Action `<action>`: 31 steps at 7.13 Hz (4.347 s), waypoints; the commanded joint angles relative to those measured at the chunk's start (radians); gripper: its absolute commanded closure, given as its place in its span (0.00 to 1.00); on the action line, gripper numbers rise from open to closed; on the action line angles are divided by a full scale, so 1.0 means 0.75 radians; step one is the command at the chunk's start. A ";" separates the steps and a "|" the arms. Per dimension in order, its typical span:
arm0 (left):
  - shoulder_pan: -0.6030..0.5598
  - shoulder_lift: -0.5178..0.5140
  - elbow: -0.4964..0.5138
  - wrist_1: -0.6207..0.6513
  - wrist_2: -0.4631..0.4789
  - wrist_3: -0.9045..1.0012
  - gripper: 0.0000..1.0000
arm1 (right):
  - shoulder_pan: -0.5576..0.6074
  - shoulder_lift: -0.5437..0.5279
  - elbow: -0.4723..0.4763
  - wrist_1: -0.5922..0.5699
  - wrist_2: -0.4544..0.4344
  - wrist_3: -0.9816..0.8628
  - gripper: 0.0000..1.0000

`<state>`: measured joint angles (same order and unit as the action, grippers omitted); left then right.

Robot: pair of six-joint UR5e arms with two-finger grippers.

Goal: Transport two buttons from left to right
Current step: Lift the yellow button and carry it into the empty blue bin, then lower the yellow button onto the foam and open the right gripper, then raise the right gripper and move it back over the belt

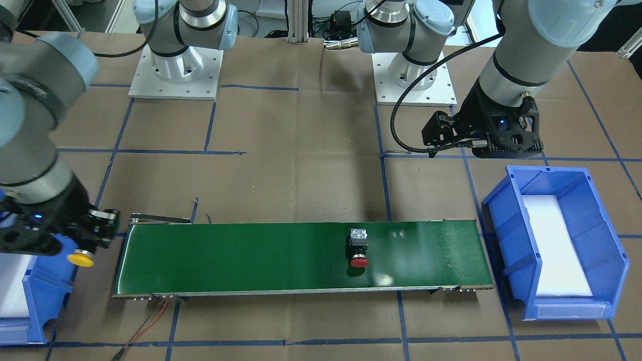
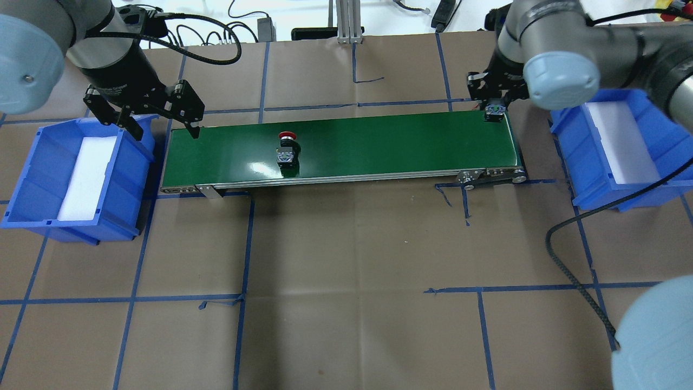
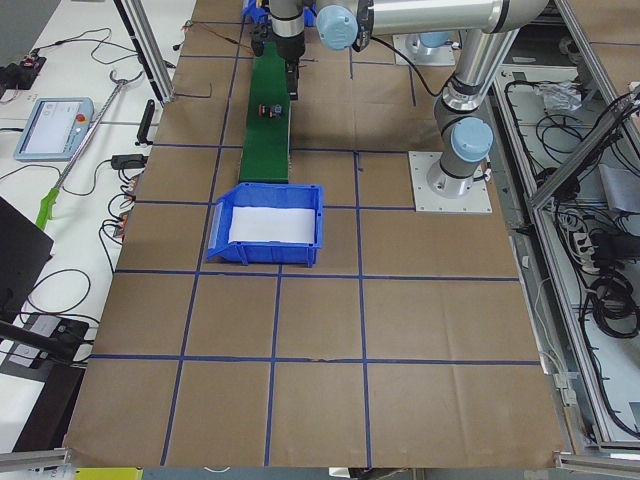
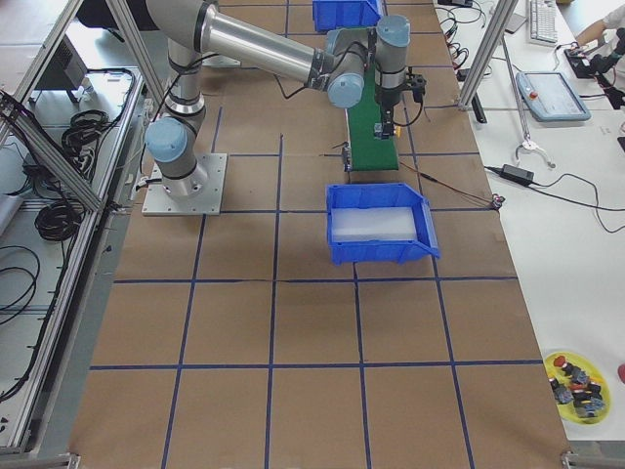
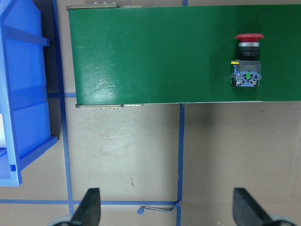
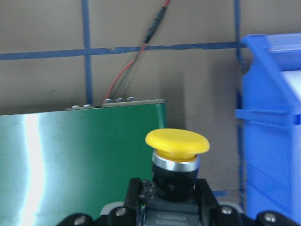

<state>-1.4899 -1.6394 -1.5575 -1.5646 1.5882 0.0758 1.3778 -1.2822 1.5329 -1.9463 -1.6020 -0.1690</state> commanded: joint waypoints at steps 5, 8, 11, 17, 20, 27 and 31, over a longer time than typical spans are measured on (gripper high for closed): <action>-0.004 -0.001 0.007 0.002 -0.003 -0.040 0.00 | -0.473 -0.004 0.231 -0.314 0.015 -0.717 0.97; -0.006 -0.003 0.007 0.002 -0.003 -0.040 0.00 | -0.528 0.010 0.402 -0.409 0.037 -0.797 0.97; -0.006 -0.003 0.015 0.002 -0.003 -0.040 0.00 | -0.536 0.077 0.413 -0.407 0.042 -0.840 0.97; -0.006 -0.003 0.023 0.002 -0.003 -0.040 0.00 | -0.536 0.078 0.433 -0.403 0.160 -0.830 0.00; -0.006 -0.001 0.021 0.000 -0.005 -0.040 0.00 | -0.536 0.041 0.366 -0.383 0.152 -0.820 0.01; -0.006 -0.001 0.027 0.000 -0.005 -0.040 0.00 | -0.234 -0.343 0.234 0.054 0.062 -0.197 0.01; -0.006 -0.003 0.031 0.000 -0.005 -0.040 0.00 | -0.013 -0.370 0.253 0.159 0.068 0.165 0.01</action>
<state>-1.4941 -1.6411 -1.5353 -1.5647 1.5846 0.0460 1.3169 -1.5565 1.7206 -1.8317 -1.5510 -0.1170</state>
